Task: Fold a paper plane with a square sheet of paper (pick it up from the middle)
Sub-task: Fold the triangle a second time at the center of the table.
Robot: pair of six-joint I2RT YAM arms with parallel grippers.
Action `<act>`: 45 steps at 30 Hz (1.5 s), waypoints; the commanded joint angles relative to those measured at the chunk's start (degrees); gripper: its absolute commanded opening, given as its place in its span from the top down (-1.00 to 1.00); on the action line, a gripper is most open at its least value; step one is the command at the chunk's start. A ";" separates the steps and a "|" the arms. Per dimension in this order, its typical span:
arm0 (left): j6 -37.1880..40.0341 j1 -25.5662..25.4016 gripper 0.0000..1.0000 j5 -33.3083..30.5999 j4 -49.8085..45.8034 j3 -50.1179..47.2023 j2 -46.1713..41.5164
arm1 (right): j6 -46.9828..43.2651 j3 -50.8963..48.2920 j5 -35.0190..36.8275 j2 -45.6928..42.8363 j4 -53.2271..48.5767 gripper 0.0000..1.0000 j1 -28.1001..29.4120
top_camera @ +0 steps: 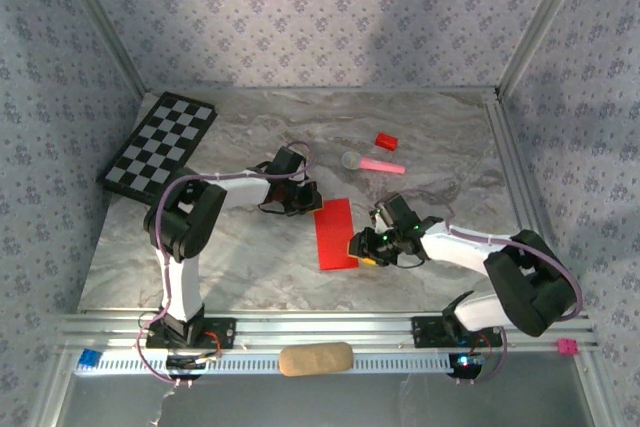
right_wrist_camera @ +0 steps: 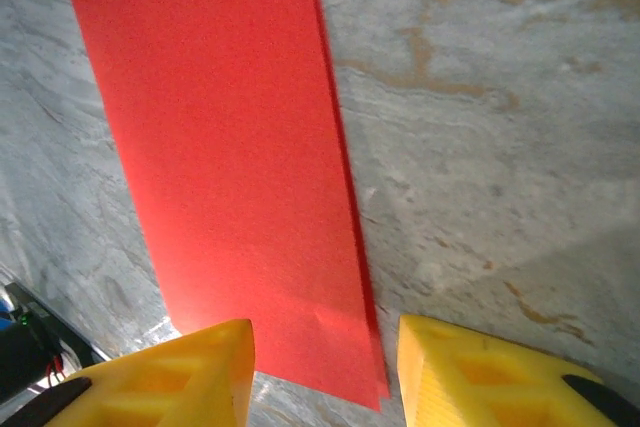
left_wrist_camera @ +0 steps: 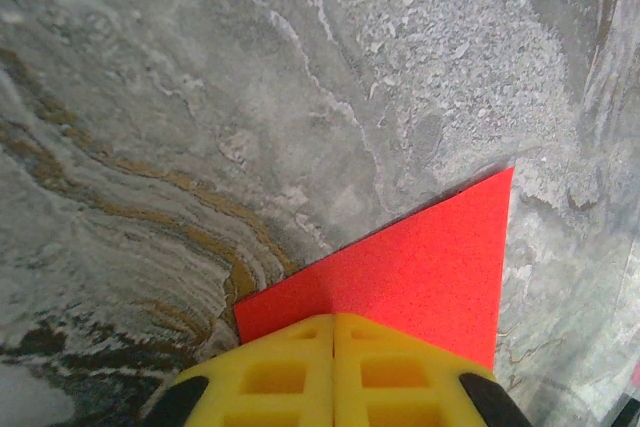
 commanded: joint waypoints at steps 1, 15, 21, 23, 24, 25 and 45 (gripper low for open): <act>1.50 0.27 0.83 -1.46 -1.40 -0.71 0.71 | 1.53 0.39 -3.14 0.98 4.05 0.17 0.46; 2.29 0.43 0.84 1.01 0.59 -0.58 -0.01 | 3.72 -0.02 -5.74 1.75 10.35 0.19 -0.83; 3.98 0.44 0.83 2.33 0.07 1.06 0.44 | 3.82 1.85 -6.18 4.16 12.17 0.18 -2.01; 4.38 0.44 0.84 2.50 -0.11 1.53 0.61 | 3.65 2.38 -6.37 4.96 12.51 0.18 -2.51; 4.45 0.45 0.83 2.58 -0.12 1.77 0.71 | 3.55 2.54 -6.61 5.25 12.67 0.18 -2.70; 4.81 0.42 0.84 2.71 -0.20 2.18 0.86 | 3.65 2.73 -6.72 5.65 13.01 0.18 -2.84; 6.97 0.41 0.57 1.83 -1.90 4.82 -3.52 | 3.95 2.34 -7.24 10.09 17.52 0.70 -5.65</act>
